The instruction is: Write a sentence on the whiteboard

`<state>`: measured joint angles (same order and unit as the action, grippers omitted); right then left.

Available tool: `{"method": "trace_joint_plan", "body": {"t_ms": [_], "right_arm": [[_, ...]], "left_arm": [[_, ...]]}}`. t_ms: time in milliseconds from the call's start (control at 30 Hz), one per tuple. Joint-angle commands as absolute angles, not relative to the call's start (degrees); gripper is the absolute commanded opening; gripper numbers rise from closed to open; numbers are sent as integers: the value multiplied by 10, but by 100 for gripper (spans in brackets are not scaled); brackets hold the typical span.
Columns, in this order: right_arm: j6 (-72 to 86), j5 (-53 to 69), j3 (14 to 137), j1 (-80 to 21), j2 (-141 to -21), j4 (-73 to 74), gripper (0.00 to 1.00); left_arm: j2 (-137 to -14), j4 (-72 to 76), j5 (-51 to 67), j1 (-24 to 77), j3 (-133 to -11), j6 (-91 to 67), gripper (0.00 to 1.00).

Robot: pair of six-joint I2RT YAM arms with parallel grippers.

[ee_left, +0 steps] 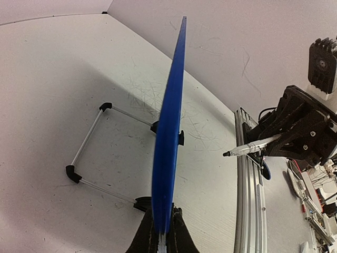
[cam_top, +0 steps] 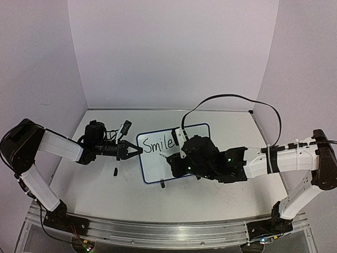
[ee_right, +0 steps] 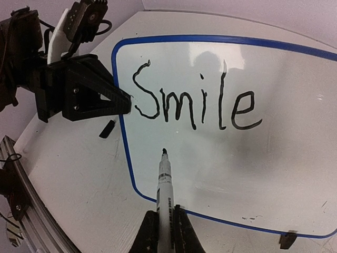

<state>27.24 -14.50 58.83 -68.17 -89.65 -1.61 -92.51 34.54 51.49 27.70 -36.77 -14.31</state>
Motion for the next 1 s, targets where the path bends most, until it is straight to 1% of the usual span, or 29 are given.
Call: {"method": "trace_joint_plan", "body": {"t_ms": [0, 167, 533, 700, 967], "right_arm": [[301, -208, 567, -684, -858, -16, 0], [319, -251, 547, -675, -830, -14, 0], [343, -242, 544, -620, -828, -5, 0], [323, -219, 572, -617, -856, -4, 0], [310, -215, 585, -617, -874, -5, 0]], "left_arm": [[-919, 311, 479, 279, -380, -119, 0], [-923, 310, 479, 279, -381, -118, 0], [-923, 305, 481, 279, -384, -116, 0], [-928, 303, 482, 279, -388, -114, 0], [-933, 300, 483, 279, -390, -112, 0]]}}
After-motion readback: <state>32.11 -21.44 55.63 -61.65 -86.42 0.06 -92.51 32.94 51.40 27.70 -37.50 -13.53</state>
